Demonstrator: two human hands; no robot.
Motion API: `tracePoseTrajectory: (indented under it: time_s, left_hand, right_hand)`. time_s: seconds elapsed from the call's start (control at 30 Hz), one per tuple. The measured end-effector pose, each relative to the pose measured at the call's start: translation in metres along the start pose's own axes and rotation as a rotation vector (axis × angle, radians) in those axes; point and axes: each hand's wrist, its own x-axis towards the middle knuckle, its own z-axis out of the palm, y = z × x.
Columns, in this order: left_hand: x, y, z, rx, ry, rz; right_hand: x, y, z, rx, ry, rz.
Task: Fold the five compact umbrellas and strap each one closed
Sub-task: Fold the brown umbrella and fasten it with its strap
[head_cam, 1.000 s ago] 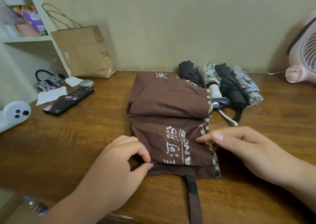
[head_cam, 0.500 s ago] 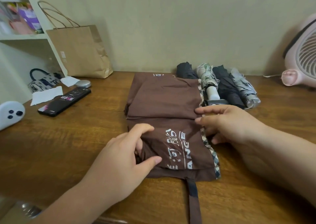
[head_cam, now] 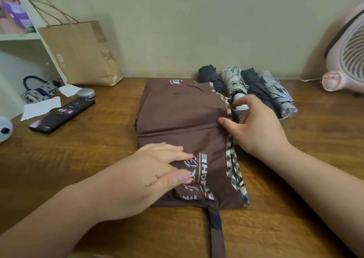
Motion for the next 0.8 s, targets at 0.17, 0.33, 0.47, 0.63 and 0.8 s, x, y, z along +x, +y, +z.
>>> tracePoseTrajectory:
  time_s: [0.17,0.33,0.47,0.63,0.8]
  left_hand:
    - [0.025,-0.010,0.000,0.264,0.098,0.135]
    - [0.043,-0.001,-0.008,0.402,-0.147,0.099]
    - [0.047,0.003,-0.006,0.218,-0.126,0.102]
    - [0.040,0.000,-0.009,-0.145,0.012,0.039]
    - [0.049,-0.002,-0.008,0.068,-0.131,0.039]
  right_hand:
    - [-0.010,-0.003,0.002,-0.101,0.020,-0.095]
    - [-0.019,-0.008,-0.010,0.151,-0.075,-0.111]
    - [-0.034,-0.016,-0.034,0.530,-0.394,0.264]
    - [-0.043,-0.023,-0.042,0.672,-0.516,0.315]
    - [-0.052,-0.029,-0.039,0.727,-0.626,0.180]
